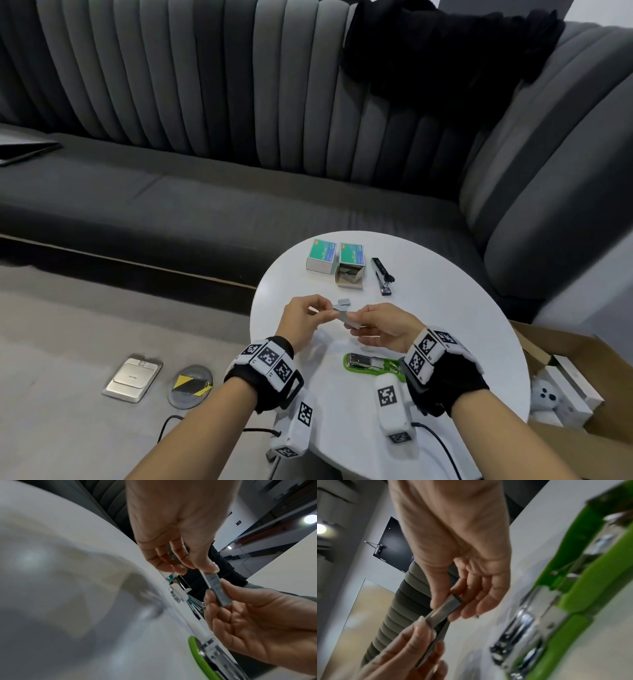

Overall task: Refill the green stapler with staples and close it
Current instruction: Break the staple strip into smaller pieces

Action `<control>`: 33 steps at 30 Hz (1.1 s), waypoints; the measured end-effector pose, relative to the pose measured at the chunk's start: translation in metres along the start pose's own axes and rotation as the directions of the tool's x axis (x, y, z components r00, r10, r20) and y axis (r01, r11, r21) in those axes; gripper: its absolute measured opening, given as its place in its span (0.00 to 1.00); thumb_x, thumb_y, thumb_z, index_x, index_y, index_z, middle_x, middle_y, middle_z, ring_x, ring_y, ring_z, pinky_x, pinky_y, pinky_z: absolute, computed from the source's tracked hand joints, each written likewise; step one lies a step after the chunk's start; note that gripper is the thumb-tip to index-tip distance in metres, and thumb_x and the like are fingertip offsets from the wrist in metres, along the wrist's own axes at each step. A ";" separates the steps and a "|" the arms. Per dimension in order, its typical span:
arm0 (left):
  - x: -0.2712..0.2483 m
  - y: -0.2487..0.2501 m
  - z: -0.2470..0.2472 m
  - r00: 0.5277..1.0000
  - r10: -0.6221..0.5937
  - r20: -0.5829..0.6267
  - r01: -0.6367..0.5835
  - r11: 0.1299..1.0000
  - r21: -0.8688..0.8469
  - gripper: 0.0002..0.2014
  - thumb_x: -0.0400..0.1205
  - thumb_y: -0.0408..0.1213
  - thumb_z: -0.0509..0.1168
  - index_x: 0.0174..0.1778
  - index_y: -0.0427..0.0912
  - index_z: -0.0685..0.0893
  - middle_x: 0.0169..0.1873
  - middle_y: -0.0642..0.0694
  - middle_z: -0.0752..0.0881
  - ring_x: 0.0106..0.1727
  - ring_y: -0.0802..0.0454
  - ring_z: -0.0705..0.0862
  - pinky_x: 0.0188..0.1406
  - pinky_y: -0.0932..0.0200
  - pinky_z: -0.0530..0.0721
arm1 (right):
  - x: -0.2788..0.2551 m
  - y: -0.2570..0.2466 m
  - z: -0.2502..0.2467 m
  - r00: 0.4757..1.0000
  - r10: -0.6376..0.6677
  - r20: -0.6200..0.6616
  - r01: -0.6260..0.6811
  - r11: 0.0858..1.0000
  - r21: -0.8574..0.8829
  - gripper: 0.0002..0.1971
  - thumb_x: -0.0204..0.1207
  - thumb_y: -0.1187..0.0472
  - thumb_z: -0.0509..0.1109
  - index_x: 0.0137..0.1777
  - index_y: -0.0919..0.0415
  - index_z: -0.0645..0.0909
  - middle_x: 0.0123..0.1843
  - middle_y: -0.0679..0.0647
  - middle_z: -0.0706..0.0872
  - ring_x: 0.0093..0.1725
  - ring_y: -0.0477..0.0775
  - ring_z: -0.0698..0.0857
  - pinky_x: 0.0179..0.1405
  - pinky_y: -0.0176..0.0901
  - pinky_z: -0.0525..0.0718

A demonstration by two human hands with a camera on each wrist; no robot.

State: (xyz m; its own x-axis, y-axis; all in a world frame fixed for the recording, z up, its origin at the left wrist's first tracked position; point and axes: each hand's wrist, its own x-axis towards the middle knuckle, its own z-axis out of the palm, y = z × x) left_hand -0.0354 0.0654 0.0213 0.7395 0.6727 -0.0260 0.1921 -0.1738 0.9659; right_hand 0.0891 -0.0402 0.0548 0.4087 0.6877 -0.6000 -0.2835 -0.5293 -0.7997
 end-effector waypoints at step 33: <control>0.020 -0.012 0.002 0.995 0.015 0.098 0.005 0.981 -0.194 0.10 0.80 0.29 0.63 0.34 0.46 0.79 0.32 0.49 0.82 0.36 0.56 0.79 0.36 0.71 0.81 | 0.026 -0.009 -0.003 0.979 -0.033 0.202 0.032 0.999 0.009 0.06 0.79 0.68 0.63 0.45 0.66 0.82 0.25 0.49 0.83 0.22 0.41 0.75 0.19 0.27 0.75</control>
State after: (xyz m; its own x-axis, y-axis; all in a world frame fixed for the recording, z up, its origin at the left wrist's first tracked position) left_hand -0.0216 0.0801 0.0090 0.8017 0.5966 -0.0369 0.0665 -0.0277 0.9974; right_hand 0.1045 -0.0190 0.0465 0.2341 0.7909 -0.5654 -0.2787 -0.5026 -0.8184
